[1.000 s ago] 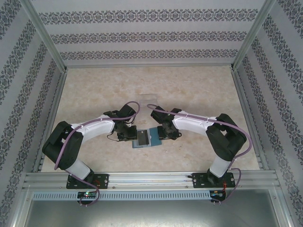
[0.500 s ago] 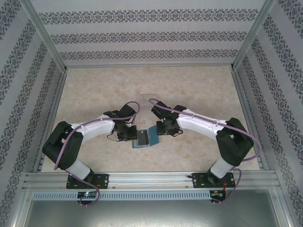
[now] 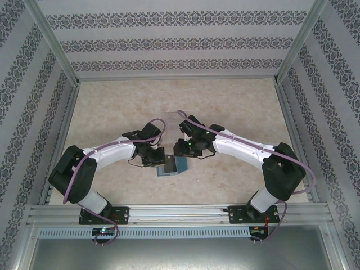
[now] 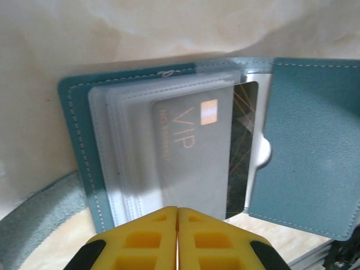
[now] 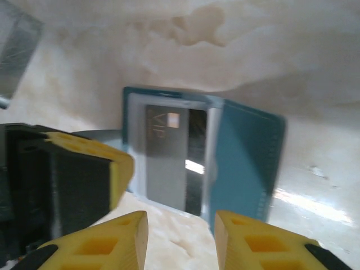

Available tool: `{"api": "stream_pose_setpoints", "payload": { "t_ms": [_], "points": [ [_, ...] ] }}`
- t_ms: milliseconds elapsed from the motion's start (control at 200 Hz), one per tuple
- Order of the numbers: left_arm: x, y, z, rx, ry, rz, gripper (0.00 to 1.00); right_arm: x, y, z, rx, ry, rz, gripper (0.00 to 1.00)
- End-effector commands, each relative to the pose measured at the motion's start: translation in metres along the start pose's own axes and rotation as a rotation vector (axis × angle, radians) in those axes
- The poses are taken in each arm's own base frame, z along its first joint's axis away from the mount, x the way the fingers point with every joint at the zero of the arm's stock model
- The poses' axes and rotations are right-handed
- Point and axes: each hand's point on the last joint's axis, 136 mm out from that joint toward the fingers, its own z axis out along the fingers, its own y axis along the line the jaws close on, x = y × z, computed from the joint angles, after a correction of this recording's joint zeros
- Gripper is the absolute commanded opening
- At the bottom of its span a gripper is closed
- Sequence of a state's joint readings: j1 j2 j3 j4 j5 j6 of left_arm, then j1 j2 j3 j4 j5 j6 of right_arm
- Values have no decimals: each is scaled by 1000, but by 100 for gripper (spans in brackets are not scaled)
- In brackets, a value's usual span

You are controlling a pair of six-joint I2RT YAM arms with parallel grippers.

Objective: Take the credit cards out of the card holder

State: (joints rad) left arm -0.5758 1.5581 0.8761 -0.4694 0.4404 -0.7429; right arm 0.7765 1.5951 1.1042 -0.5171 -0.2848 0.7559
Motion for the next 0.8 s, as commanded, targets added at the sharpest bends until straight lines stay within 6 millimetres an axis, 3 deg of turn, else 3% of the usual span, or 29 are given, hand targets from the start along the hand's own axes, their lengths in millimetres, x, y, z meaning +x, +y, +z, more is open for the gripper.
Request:
{"api": "stream_pose_setpoints", "payload": {
  "t_ms": [0, 175, 365, 575, 794],
  "points": [
    [-9, -23, -6, 68, -23, 11, 8, 7, 12, 13, -91, 52, 19, 36],
    [-9, -28, 1, 74, -9, 16, 8, 14, -7, 30, -54, 84, 58, 36],
    [-8, -19, 13, 36, 18, 7, 7, 19, -27, 44, -24, 110, 97, 34],
    [-7, 6, 15, -102, 22, 28, 6, 16, -26, 47, -64, 99, 109, 33],
    [-6, 7, 17, -102, 29, 28, 5, 13, -12, 55, -170, 107, 126, 33]
  ]
}}
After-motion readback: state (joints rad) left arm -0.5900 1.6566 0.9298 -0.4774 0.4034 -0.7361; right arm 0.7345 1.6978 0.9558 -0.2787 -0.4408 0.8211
